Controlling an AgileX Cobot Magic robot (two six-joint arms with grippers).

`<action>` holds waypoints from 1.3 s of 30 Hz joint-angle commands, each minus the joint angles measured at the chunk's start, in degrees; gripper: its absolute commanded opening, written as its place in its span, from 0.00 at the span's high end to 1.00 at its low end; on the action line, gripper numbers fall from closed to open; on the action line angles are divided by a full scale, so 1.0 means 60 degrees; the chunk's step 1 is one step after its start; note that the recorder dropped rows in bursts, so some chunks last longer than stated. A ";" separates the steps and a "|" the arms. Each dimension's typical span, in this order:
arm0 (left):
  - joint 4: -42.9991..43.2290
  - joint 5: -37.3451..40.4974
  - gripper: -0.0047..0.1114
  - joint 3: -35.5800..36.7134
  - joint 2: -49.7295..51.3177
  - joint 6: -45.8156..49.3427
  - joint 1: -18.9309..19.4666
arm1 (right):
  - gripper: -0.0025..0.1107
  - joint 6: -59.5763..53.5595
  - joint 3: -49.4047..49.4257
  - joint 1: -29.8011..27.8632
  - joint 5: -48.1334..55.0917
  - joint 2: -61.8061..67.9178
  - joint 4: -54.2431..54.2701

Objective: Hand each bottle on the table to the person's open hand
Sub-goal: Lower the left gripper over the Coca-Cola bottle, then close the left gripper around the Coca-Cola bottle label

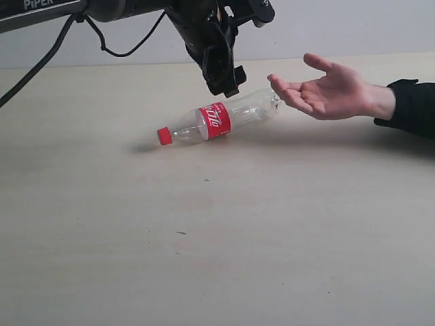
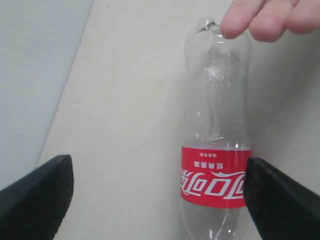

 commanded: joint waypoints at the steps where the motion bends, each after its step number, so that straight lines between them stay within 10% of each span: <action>1: -0.1132 0.0080 0.20 -0.0088 -0.0043 0.0480 -0.0020 | 0.98 -0.0066 0.0047 0.0025 -0.0082 -0.0033 -0.0049; 7: -0.4359 0.1773 0.20 -0.1221 0.0254 0.2335 0.0876 | 0.98 -0.0047 0.0047 0.0025 -0.0082 -0.0033 -0.0049; 14: -0.4226 0.4089 0.20 -0.3091 0.1432 0.1890 0.1375 | 0.98 -0.0047 0.0047 0.0025 -0.0082 -0.0033 -0.0049; 39: -0.4427 0.3885 0.20 -0.3436 0.2875 0.1811 0.1123 | 0.98 -0.0047 0.0047 0.0025 -0.0082 -0.0033 -0.0049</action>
